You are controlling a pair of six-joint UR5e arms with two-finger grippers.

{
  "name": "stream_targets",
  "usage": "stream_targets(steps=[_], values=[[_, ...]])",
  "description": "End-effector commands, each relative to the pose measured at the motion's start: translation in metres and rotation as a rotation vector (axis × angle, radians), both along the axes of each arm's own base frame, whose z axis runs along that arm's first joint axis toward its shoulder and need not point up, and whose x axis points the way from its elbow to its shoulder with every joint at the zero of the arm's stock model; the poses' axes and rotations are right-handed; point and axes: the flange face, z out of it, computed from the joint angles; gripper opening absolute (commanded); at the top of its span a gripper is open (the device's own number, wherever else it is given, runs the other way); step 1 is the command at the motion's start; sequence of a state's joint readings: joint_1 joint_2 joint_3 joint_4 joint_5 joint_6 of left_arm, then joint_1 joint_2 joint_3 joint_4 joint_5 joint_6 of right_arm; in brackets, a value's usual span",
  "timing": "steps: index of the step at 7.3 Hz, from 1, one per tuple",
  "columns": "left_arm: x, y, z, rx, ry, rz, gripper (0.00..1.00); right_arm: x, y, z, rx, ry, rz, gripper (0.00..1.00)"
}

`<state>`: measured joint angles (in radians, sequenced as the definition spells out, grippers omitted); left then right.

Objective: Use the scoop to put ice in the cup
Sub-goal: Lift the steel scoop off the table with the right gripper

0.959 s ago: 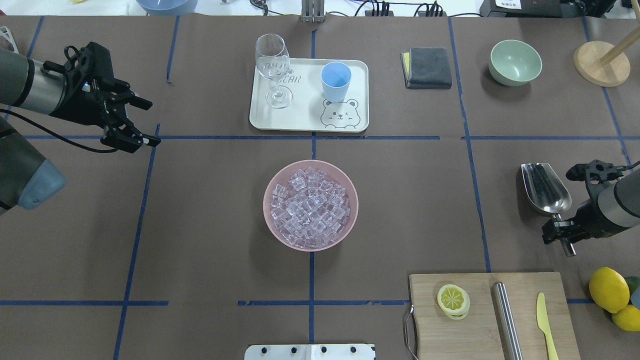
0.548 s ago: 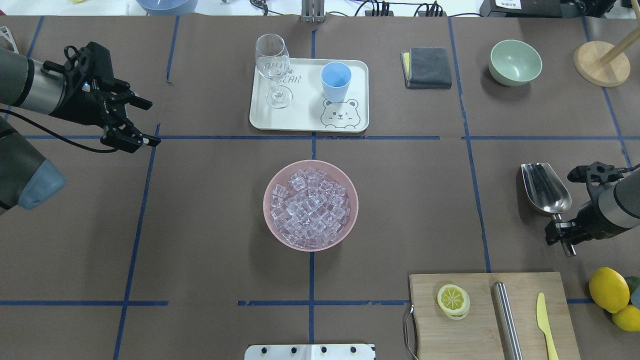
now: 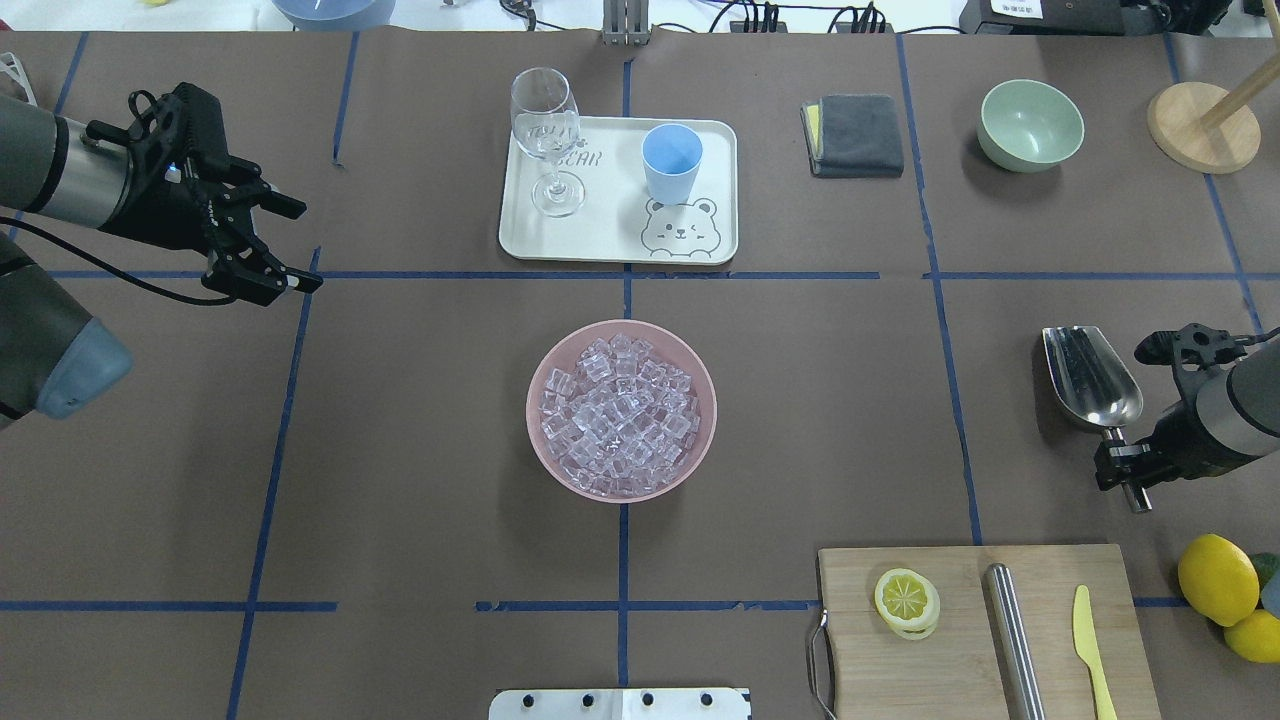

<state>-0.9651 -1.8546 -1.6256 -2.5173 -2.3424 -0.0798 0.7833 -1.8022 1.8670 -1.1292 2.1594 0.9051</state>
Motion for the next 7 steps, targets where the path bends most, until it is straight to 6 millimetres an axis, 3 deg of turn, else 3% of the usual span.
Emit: stream_targets(steps=[1, 4, 7], values=[[-0.001, 0.001, -0.004, 0.005, 0.005, 0.0, 1.0, 0.009, -0.003, -0.021, 0.031, -0.029, 0.021, 0.0], [-0.002, 0.002, -0.011, 0.016, 0.014, -0.002, 1.0, 0.045, -0.023, -0.073, 0.193, -0.072, 0.079, 0.0], [-0.003, 0.004, -0.018, 0.026, 0.021, 0.0, 1.0, 0.044, -0.023, -0.085, 0.279, -0.076, 0.013, 0.0]])
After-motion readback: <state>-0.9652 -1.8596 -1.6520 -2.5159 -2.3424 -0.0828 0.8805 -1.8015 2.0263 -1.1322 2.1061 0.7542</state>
